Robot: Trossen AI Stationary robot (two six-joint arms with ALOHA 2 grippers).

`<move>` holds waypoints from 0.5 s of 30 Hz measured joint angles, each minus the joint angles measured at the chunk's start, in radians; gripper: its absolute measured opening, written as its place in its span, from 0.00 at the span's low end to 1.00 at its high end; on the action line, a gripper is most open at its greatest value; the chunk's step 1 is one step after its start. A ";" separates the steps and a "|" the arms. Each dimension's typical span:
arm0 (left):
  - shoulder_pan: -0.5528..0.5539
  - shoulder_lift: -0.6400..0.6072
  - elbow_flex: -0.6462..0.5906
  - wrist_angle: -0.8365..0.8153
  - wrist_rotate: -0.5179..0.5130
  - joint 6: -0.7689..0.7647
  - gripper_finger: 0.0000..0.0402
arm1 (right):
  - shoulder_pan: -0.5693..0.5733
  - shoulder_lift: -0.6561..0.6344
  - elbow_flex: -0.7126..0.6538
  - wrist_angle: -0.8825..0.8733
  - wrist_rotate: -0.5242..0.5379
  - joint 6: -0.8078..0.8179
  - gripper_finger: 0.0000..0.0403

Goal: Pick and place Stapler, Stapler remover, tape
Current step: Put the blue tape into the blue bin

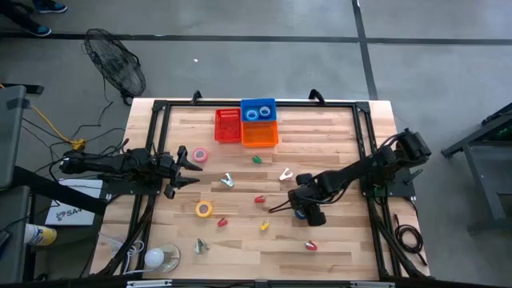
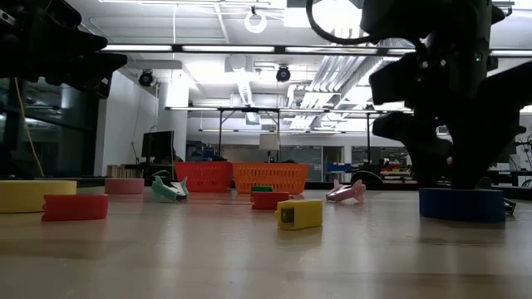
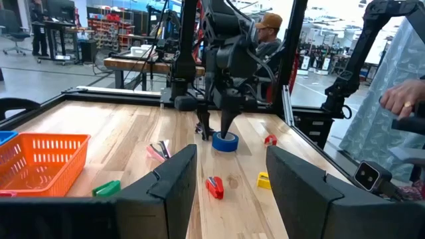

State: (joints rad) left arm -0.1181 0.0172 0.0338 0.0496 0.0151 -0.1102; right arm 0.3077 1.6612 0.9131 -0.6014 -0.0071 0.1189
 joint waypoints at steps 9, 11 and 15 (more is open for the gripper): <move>0.000 0.000 0.000 0.000 0.000 0.000 0.45 | -0.016 0.012 0.000 0.007 -0.002 0.006 0.31; 0.000 0.000 0.000 0.000 0.000 0.000 0.45 | -0.027 0.012 0.000 0.006 -0.005 0.012 0.27; 0.000 0.000 0.000 0.000 0.000 0.000 0.45 | -0.048 0.012 0.000 0.004 -0.031 0.011 0.16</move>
State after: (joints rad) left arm -0.1181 0.0173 0.0338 0.0498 0.0151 -0.1101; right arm 0.2600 1.6737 0.9131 -0.5972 -0.0377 0.1299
